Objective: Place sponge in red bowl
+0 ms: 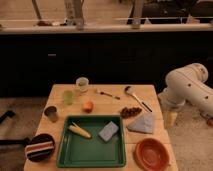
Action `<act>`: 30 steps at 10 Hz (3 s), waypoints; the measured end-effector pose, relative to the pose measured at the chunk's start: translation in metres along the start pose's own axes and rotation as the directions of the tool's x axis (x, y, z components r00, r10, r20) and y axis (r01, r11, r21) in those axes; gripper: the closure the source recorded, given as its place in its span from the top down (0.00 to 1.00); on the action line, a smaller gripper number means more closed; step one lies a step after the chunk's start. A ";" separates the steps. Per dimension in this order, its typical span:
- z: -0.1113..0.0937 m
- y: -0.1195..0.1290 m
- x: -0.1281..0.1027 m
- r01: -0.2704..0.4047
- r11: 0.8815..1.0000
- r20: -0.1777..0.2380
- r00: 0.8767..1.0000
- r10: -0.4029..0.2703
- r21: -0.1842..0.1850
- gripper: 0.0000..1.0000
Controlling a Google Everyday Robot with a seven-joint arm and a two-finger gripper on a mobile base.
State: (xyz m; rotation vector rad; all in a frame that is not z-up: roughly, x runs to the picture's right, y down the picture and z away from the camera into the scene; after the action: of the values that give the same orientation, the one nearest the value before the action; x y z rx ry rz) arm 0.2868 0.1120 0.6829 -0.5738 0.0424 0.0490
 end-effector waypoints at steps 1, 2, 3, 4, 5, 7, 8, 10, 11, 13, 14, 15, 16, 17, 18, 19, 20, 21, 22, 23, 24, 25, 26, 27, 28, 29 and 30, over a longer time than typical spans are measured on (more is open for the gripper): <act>0.000 0.000 0.000 0.000 1.000 0.000 1.000 0.000 0.000 0.94; 0.000 0.000 0.000 0.000 1.000 0.000 1.000 0.000 0.000 0.94; 0.000 0.000 0.000 0.000 1.000 0.000 1.000 0.000 0.000 0.94; 0.000 0.000 0.000 0.000 1.000 0.000 1.000 0.000 0.000 0.94; 0.000 0.000 0.000 0.000 1.000 0.000 1.000 0.000 0.000 0.94; 0.000 0.000 0.000 0.000 1.000 0.000 1.000 0.000 0.000 0.94; 0.000 0.000 0.000 0.000 1.000 0.000 1.000 0.000 0.000 0.94; 0.000 0.000 0.000 0.000 1.000 0.000 1.000 0.000 0.000 0.94; 0.000 0.000 0.000 0.000 1.000 0.000 1.000 0.000 0.000 0.94; 0.000 0.001 0.000 0.009 1.000 0.002 1.000 -0.009 0.001 0.94; -0.001 0.005 -0.004 0.043 0.999 0.003 0.999 -0.043 0.002 0.94; -0.003 0.010 -0.014 0.086 0.996 0.002 0.996 -0.086 0.005 0.94; -0.005 0.016 -0.030 0.135 0.991 -0.001 0.991 -0.135 0.007 0.94; -0.006 0.022 -0.049 0.185 0.983 -0.004 0.983 -0.185 0.008 0.94; -0.008 0.030 -0.076 0.241 0.970 -0.011 0.970 -0.241 0.011 0.94; -0.010 0.034 -0.095 0.275 0.961 -0.012 0.961 -0.275 0.016 0.94; -0.011 0.037 -0.113 0.303 0.953 -0.014 0.953 -0.303 0.020 0.94; -0.012 0.041 -0.139 0.341 0.940 -0.013 0.940 -0.341 0.027 0.94; -0.013 0.043 -0.156 0.365 0.931 -0.008 0.931 -0.365 0.030 0.94; -0.015 0.044 -0.171 0.383 0.923 0.002 0.924 -0.384 0.037 0.94; -0.014 0.046 -0.165 0.378 0.925 -0.006 0.926 -0.378 0.026 0.94; -0.014 0.046 -0.166 0.377 0.926 -0.004 0.926 -0.377 0.026 0.94; -0.014 0.045 -0.167 0.380 0.925 -0.005 0.925 -0.380 0.028 0.94; -0.014 0.045 -0.168 0.381 0.924 -0.003 0.925 -0.381 0.028 0.94; -0.014 0.045 -0.167 0.380 0.925 -0.003 0.925 -0.380 0.029 0.94; -0.014 0.045 -0.166 0.375 0.926 0.001 0.927 -0.375 0.030 0.94; -0.013 0.046 -0.167 0.376 0.926 0.014 0.926 -0.376 0.025 0.94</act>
State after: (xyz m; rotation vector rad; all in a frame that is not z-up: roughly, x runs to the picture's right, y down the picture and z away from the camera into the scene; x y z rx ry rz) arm 0.1167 0.1375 0.6564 -0.5514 -0.0857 -0.3206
